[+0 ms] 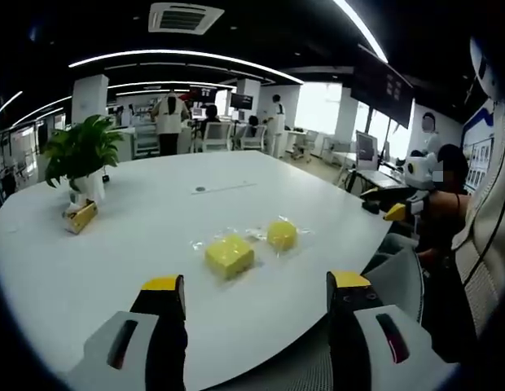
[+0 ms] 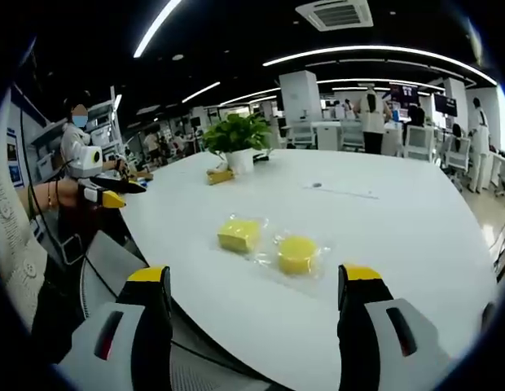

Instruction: Compare the silicone blocks by pressing each to a similar depth, holding the contact briefly, and releasing to observe deformation and rebound differences across the visible hardness samples.

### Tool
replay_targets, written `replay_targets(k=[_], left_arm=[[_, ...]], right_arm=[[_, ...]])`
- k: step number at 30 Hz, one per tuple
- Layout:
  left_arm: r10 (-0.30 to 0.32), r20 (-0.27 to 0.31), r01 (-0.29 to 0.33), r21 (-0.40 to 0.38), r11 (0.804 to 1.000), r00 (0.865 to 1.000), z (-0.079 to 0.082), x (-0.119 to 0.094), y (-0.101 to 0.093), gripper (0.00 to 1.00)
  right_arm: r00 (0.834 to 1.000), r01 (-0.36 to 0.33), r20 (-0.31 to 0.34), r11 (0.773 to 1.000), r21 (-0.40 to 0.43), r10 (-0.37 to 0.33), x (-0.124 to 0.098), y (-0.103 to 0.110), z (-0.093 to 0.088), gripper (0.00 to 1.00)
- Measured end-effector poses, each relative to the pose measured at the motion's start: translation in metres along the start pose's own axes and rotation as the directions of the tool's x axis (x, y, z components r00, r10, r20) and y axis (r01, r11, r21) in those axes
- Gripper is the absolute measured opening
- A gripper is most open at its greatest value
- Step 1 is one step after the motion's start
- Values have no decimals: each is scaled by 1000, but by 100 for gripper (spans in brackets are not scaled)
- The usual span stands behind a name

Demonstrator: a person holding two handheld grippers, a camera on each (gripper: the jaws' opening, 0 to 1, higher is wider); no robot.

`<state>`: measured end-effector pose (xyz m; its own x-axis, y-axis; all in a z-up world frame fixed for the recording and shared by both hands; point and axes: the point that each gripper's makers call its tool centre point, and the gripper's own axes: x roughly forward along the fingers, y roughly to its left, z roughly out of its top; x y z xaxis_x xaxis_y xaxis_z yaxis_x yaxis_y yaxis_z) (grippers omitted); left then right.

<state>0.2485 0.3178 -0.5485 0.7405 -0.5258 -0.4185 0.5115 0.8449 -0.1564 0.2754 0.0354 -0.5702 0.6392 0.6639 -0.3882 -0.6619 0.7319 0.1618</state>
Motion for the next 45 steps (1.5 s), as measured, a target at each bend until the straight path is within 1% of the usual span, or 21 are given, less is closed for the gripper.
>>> replay_targets(k=[3, 5, 7, 15, 21, 26, 33, 36, 41, 45], left_arm=[[2, 5, -2, -16, 1000, 1000, -1, 1, 1, 69], [-2, 15, 3, -36, 999, 1000, 0, 3, 0, 68], [-2, 17, 2, -39, 999, 1000, 0, 3, -1, 68], [4, 6, -3, -39, 999, 1000, -1, 5, -1, 70], [7, -5, -7, -41, 999, 1000, -1, 5, 0, 69], [2, -14, -3, -39, 999, 1000, -3, 5, -1, 68], [1, -15, -2, -43, 999, 1000, -3, 5, -2, 68], [-3, -20, 2, -39, 999, 1000, -3, 6, -3, 68], [-4, -19, 3, -48, 999, 1000, -3, 7, -4, 68], [-6, -32, 4, -65, 998, 999, -6, 8, -5, 67]], right_arm=[[1000, -3, 1, 1000, 6, 3, 1, 1, -1, 80], [1000, -8, -9, 1000, -3, 8, 2, 3, -2, 80], [1000, -12, -15, 1000, -7, 12, 2, 4, -3, 79], [1000, -7, -9, 1000, 2, 7, 0, 3, -4, 79], [1000, -6, -7, 1000, 5, 6, 1, 3, -5, 79], [1000, -21, -5, 1000, 11, 21, 1, 6, -6, 79], [1000, -22, -6, 1000, 10, 22, 1, 6, -6, 79], [999, -29, -15, 999, 19, 29, 2, 7, -7, 79], [999, -32, -20, 999, 15, 33, 2, 9, -7, 79], [999, -37, -25, 999, 17, 37, 2, 9, -8, 79]])
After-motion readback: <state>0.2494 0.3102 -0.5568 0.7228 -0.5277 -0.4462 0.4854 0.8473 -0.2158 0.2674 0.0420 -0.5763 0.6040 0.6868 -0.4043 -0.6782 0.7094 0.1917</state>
